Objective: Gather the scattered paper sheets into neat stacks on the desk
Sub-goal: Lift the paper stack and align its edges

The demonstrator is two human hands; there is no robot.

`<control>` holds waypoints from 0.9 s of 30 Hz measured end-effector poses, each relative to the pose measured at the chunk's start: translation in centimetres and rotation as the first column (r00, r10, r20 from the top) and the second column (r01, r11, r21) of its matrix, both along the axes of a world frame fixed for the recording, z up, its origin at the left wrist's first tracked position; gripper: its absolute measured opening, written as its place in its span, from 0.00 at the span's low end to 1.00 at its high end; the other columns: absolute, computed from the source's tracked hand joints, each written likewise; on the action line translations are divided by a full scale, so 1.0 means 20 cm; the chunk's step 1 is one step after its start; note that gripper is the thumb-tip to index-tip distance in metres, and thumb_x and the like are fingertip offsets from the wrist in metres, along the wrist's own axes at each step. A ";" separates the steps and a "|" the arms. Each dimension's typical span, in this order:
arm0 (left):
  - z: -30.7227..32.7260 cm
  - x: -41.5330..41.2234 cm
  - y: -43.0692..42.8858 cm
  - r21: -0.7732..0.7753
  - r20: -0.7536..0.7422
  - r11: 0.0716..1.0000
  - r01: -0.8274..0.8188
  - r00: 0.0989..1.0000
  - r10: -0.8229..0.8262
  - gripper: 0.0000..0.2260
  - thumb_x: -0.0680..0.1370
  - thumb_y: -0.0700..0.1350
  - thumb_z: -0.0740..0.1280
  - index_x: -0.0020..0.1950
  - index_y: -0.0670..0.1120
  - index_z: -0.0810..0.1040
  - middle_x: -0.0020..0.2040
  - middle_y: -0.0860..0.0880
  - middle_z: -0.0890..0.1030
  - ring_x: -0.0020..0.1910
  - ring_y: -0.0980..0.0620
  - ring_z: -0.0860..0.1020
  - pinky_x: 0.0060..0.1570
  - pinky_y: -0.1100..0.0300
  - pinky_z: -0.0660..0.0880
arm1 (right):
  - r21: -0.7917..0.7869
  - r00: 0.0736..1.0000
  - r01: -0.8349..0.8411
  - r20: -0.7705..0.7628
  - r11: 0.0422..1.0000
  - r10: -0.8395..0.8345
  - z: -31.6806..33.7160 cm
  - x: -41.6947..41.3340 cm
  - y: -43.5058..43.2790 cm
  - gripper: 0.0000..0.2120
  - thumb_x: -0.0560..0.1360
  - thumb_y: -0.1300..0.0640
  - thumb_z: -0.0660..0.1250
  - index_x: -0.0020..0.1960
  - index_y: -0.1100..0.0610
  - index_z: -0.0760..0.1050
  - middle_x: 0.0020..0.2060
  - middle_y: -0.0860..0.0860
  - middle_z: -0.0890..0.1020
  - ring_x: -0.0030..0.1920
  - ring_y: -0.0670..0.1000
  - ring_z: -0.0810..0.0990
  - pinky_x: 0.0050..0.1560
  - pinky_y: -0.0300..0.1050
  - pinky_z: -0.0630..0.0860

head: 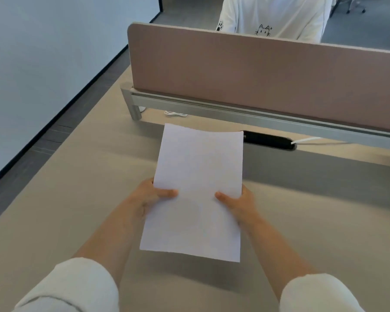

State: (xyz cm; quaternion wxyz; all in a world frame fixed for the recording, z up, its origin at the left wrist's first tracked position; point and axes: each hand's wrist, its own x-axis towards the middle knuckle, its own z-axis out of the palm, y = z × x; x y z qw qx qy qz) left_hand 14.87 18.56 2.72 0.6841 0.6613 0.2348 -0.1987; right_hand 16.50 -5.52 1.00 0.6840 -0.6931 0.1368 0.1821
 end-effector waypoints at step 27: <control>-0.24 0.66 1.24 0.603 -0.172 0.785 0.142 0.984 -0.046 0.31 0.66 0.43 0.77 0.63 0.41 0.66 0.60 0.45 0.75 0.59 0.43 0.75 0.51 0.53 0.73 | -0.594 0.979 -0.117 -0.203 0.796 -0.008 -0.19 0.55 1.44 0.21 0.76 0.58 0.66 0.65 0.63 0.64 0.63 0.58 0.75 0.63 0.58 0.74 0.58 0.47 0.71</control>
